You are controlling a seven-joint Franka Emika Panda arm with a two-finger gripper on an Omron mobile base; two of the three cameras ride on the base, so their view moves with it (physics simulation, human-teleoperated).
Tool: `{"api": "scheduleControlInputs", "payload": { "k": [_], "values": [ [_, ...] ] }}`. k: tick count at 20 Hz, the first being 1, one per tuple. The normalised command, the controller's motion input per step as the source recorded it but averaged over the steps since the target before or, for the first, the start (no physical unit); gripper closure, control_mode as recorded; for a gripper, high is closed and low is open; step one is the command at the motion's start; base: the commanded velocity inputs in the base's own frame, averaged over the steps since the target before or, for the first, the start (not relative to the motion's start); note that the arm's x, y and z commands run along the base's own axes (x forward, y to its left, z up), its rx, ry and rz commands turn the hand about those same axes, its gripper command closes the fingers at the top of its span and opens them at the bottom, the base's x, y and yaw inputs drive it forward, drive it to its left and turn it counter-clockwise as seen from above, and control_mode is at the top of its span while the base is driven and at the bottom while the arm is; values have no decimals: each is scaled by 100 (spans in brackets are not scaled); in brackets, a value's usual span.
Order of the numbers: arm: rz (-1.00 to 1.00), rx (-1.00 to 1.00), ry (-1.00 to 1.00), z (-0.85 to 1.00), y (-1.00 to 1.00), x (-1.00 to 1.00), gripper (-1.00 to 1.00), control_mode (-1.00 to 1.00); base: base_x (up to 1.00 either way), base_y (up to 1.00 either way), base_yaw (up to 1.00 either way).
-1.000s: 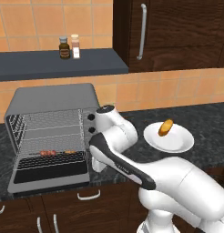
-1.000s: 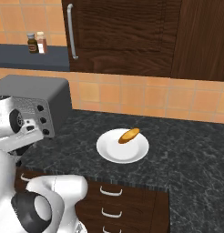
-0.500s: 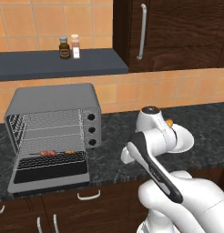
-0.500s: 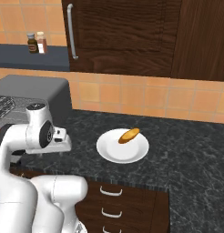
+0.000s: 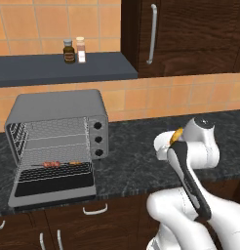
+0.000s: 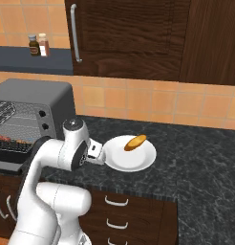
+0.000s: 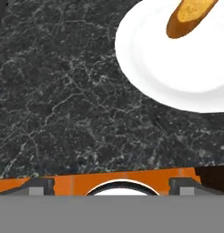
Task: Pick up the kebab skewer and baguette bread, and place them inside the toaster oven. Close the toaster oven door and start by setting the timer.
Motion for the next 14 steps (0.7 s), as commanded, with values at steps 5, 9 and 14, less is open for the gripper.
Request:
{"api": "scheduleControlInputs", "payload": {
  "k": [5,9,14],
  "values": [
    [-23,10,-14,23,-93,64,-100,-100,0,0,0],
    [-19,-2,-8,25,-53,81,-100,-100,0,0,0],
    [-16,-18,7,24,-5,70,-100,-100,0,0,0]
  ]
}}
